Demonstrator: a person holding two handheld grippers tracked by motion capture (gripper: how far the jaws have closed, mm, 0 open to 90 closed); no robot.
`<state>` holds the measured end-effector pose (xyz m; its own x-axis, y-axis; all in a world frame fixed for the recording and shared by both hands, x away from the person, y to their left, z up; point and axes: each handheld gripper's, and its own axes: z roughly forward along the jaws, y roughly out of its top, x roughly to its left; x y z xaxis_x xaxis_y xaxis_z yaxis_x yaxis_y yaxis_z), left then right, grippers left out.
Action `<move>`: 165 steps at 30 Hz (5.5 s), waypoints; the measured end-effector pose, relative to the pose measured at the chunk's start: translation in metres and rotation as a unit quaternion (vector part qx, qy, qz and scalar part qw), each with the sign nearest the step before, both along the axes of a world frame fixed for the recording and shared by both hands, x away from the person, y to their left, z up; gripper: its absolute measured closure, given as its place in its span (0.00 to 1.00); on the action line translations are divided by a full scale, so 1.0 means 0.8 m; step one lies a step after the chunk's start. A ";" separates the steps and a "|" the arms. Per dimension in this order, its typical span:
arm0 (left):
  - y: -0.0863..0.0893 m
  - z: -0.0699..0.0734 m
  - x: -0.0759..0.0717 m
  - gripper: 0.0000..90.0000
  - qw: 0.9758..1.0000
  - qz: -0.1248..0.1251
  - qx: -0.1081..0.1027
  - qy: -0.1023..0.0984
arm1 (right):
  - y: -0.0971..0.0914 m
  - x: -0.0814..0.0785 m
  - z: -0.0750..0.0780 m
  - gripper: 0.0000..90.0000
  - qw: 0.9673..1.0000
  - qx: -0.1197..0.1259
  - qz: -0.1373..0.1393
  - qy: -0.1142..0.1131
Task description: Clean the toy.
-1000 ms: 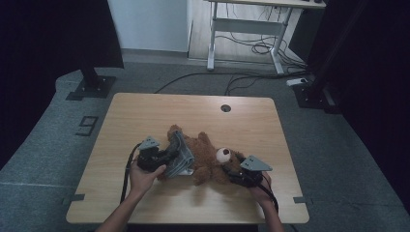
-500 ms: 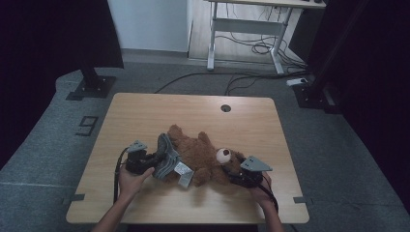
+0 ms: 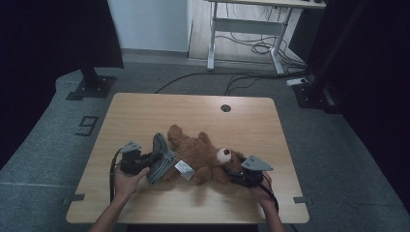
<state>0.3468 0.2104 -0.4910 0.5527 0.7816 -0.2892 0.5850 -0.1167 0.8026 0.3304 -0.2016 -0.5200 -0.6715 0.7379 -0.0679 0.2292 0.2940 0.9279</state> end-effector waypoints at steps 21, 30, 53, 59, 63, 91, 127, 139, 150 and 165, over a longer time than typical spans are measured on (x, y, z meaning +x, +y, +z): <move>0.070 0.021 -0.039 0.82 0.999 0.034 0.025 -0.016 | -0.002 0.002 -0.001 0.40 1.000 0.009 0.003 0.002; 0.105 -0.003 -0.057 0.81 0.998 0.057 0.040 0.011 | -0.002 0.002 -0.002 0.39 1.000 0.013 0.003 0.001; 0.079 0.015 -0.055 0.26 0.994 0.078 0.080 0.007 | -0.002 0.001 -0.002 0.37 1.000 0.012 0.005 0.000; 0.014 0.024 -0.030 0.28 0.998 0.004 0.063 -0.005 | 0.001 -0.003 0.000 0.27 1.000 0.019 -0.007 0.004; -0.031 0.021 -0.008 0.28 0.997 -0.048 0.057 0.003 | 0.001 -0.007 0.002 0.19 0.999 0.026 -0.026 0.023; -0.074 0.010 0.029 0.86 0.995 -0.095 0.015 -0.016 | 0.033 0.023 0.025 0.55 0.998 -0.025 -0.038 -0.035; -0.026 0.036 -0.017 0.35 0.997 -0.058 0.033 -0.043 | -0.019 0.007 0.014 0.18 0.997 0.066 -0.047 -0.016; 0.011 0.003 -0.058 0.35 0.997 -0.036 0.060 -0.040 | -0.051 -0.029 -0.014 0.25 0.997 0.062 -0.041 0.017; 0.025 -0.021 -0.082 0.36 0.995 -0.038 0.088 -0.029 | -0.055 -0.065 -0.035 0.26 0.998 0.036 -0.038 0.047; 0.023 -0.026 -0.082 0.37 0.993 -0.039 0.105 -0.028 | -0.056 -0.063 -0.036 0.25 0.997 0.031 -0.053 0.053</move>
<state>0.2815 0.2286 -0.5118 0.6239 0.7762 -0.0907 0.5226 -0.3282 0.7869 0.2801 -0.2466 -0.5485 -0.5913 0.8051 0.0469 0.3536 0.2065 0.9123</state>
